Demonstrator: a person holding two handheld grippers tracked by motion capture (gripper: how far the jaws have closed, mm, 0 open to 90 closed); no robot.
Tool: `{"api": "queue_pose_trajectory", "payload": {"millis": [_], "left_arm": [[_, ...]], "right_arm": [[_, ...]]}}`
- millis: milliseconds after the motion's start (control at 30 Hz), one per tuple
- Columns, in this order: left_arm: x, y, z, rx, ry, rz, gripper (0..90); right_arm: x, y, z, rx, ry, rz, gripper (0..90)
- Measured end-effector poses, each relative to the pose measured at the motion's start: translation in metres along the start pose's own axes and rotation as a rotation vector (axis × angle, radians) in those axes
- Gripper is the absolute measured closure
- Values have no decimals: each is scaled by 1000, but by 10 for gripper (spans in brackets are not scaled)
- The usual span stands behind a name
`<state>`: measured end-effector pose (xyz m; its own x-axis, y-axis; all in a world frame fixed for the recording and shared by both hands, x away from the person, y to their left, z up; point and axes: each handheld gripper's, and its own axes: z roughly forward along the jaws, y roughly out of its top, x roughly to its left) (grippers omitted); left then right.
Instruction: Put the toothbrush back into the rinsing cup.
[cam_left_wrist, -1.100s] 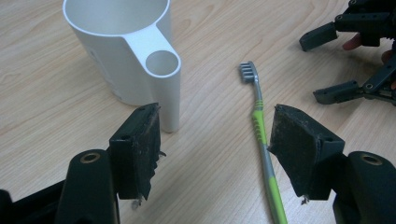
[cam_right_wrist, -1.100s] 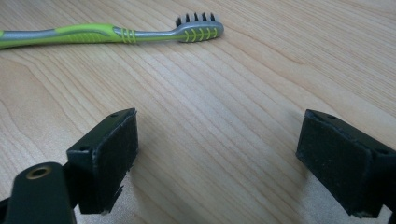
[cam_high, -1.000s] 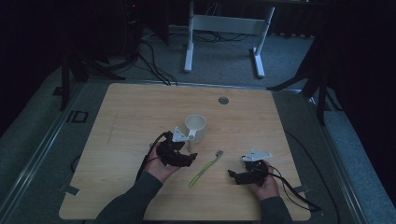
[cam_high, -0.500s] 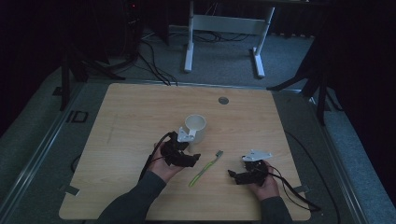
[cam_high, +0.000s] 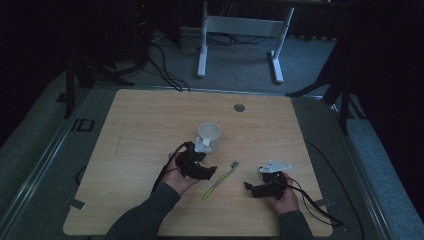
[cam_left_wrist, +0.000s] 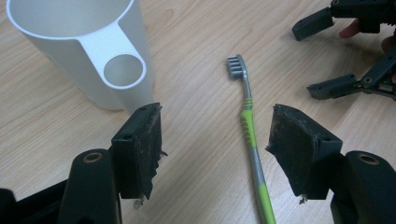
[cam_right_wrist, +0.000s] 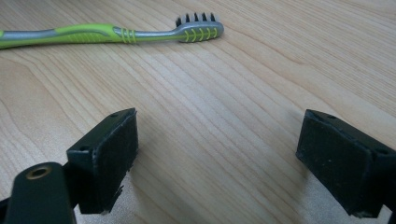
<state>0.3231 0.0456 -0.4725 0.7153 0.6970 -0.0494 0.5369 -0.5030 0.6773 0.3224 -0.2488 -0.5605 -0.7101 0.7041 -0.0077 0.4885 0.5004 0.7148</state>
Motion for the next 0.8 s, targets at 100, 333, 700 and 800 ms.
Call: {"api": "queue_pose_trajectory", "payload": {"millis": [100, 333, 700, 800], "left_arm": [[-1, 1, 1, 4, 0, 1, 356], [-3, 4, 4, 23, -9, 11, 359], [-3, 12, 6, 46, -7, 21, 367], [-4, 13, 8, 61, -7, 29, 371]], "right_arm": [[0, 0, 0, 0, 0, 0, 122], [0, 0, 0, 0, 0, 0, 122], [0, 0, 0, 1, 1, -1, 122], [0, 0, 0, 1, 1, -1, 122]]}}
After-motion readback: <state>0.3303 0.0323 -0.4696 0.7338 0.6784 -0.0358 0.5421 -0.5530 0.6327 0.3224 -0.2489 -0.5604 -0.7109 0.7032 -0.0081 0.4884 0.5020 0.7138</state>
